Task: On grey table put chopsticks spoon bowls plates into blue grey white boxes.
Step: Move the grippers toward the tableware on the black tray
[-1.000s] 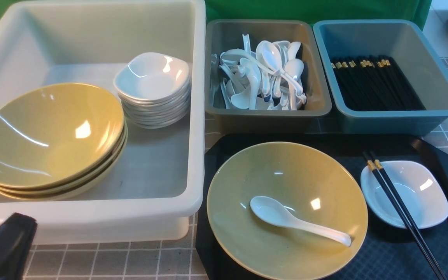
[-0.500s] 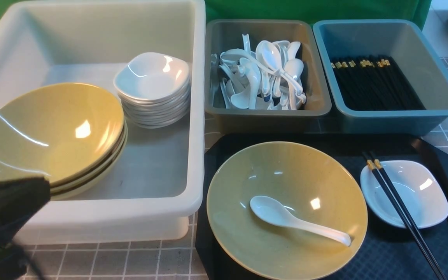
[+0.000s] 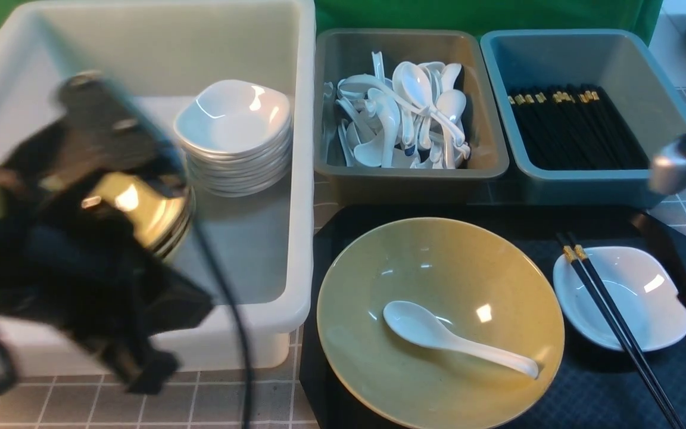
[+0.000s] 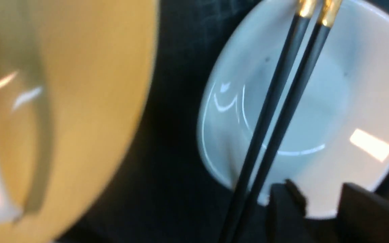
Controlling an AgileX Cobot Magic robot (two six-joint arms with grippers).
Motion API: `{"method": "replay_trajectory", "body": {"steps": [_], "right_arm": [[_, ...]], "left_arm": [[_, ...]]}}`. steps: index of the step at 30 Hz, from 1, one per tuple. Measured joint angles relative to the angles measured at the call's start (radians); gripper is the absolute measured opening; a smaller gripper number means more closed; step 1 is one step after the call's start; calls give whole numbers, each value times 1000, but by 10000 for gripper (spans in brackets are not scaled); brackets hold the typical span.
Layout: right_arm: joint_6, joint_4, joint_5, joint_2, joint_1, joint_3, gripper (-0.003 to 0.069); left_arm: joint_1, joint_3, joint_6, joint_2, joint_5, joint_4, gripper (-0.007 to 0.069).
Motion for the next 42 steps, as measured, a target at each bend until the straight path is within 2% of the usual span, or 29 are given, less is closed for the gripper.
{"method": "replay_trajectory", "body": {"steps": [5, 7, 10, 15, 21, 27, 29, 37, 42], "right_arm": [[22, 0, -43, 68, -1, -1, 468], [22, 0, -64, 92, -1, -1, 512], [28, 2, -99, 130, -1, 0, 529], [40, 2, -132, 176, -1, 1, 491], [48, 2, -134, 184, -1, 1, 363], [72, 2, -135, 184, -1, 1, 204], [81, 2, -135, 184, -2, 1, 175], [101, 3, -139, 184, -8, 1, 183], [115, 3, -139, 184, -8, 1, 248]], "left_arm": [[-9, -2, 0, 22, 15, 3, -10], [-9, -4, 0, 22, 13, 4, -10], [-9, -4, 0, 22, 7, 11, -10], [-9, -4, 0, 22, -5, 27, -10], [-9, -4, 0, 22, -20, 46, -10], [-9, -4, 0, 22, -36, 47, -10], [-9, -4, 0, 22, -39, 49, -10], [-9, -4, 0, 22, -42, 53, -10], [-9, -4, 0, 22, -42, 53, -10]]}}
